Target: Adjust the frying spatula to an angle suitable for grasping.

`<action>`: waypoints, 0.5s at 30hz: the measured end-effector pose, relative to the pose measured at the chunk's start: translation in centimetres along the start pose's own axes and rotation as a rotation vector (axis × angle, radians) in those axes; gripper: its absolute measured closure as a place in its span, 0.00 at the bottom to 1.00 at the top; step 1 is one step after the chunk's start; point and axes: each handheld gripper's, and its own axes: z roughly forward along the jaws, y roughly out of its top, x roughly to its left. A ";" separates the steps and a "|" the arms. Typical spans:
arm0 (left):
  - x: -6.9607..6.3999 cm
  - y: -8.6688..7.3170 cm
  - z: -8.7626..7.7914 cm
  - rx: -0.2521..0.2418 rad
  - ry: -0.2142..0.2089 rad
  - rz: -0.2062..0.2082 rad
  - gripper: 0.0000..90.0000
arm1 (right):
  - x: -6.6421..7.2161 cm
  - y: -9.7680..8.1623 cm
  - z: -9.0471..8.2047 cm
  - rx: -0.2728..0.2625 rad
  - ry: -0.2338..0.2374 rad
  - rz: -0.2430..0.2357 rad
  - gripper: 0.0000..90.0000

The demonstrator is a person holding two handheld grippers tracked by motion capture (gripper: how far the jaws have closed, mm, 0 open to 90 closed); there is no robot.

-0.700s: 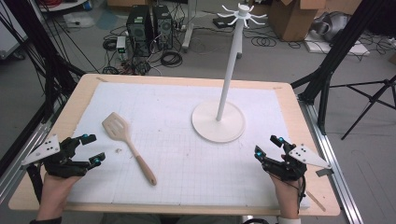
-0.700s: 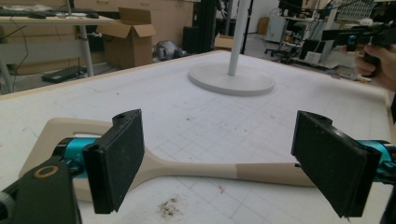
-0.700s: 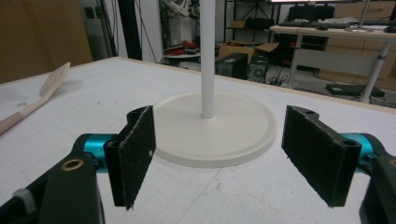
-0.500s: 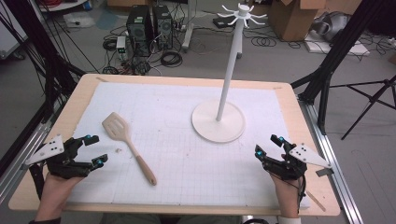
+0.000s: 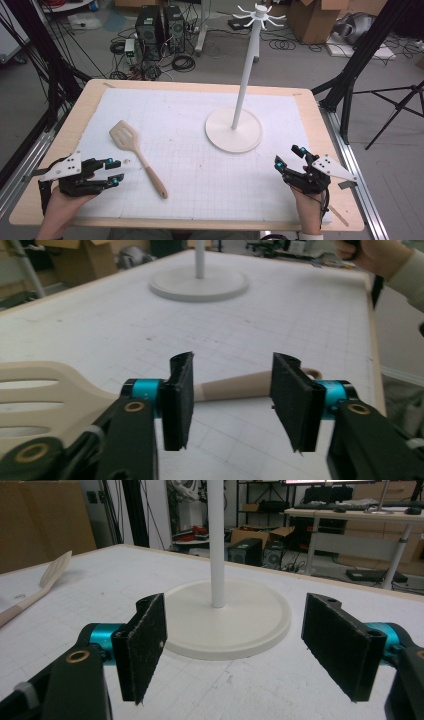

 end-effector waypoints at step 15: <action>-1.2 0.2 4.6 0.190 -0.137 0.086 0.99 | 0.0 -0.1 0.1 0.007 -0.002 0.001 0.28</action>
